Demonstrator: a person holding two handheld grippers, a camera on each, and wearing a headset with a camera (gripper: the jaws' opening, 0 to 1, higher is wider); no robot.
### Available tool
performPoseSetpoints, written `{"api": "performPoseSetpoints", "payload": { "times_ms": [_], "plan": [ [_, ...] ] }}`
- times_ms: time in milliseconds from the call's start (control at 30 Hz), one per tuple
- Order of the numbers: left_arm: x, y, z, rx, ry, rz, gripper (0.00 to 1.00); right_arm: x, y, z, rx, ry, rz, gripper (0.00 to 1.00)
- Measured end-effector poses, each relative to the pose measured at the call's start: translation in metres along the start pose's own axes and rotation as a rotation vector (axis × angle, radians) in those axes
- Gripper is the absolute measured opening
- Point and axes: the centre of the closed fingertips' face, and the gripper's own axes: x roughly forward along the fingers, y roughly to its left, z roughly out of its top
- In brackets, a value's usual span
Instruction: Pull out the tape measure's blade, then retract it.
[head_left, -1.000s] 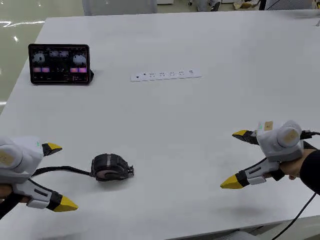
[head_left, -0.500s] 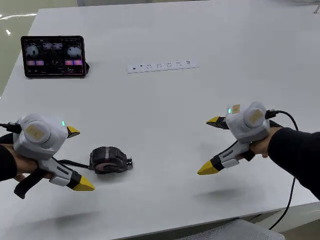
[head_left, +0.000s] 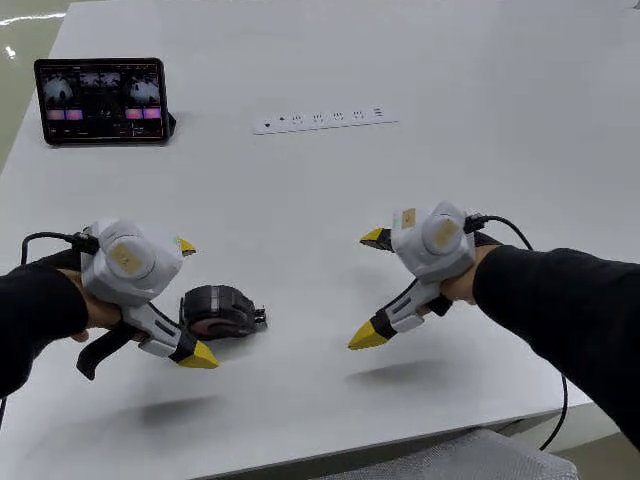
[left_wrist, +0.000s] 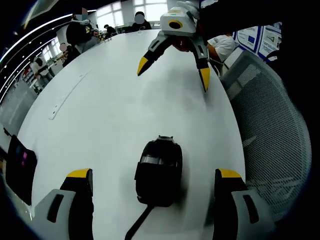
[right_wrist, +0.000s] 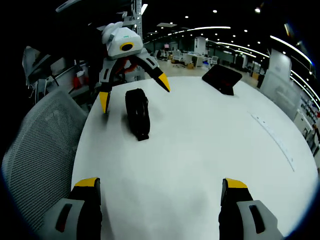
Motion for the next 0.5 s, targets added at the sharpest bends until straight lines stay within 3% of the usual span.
{"api": "performPoseSetpoints", "payload": {
  "times_ms": [267,500],
  "plan": [
    [0.011,-0.004,0.004,-0.004,0.008,-0.026,0.99,0.029,0.007,0.02,-0.037,0.014,0.045,1.0],
    [0.014,-0.005,0.005,0.005,0.026,-0.036,0.94,0.045,0.015,0.035,-0.047,-0.01,0.068,1.0]
  ]
}}
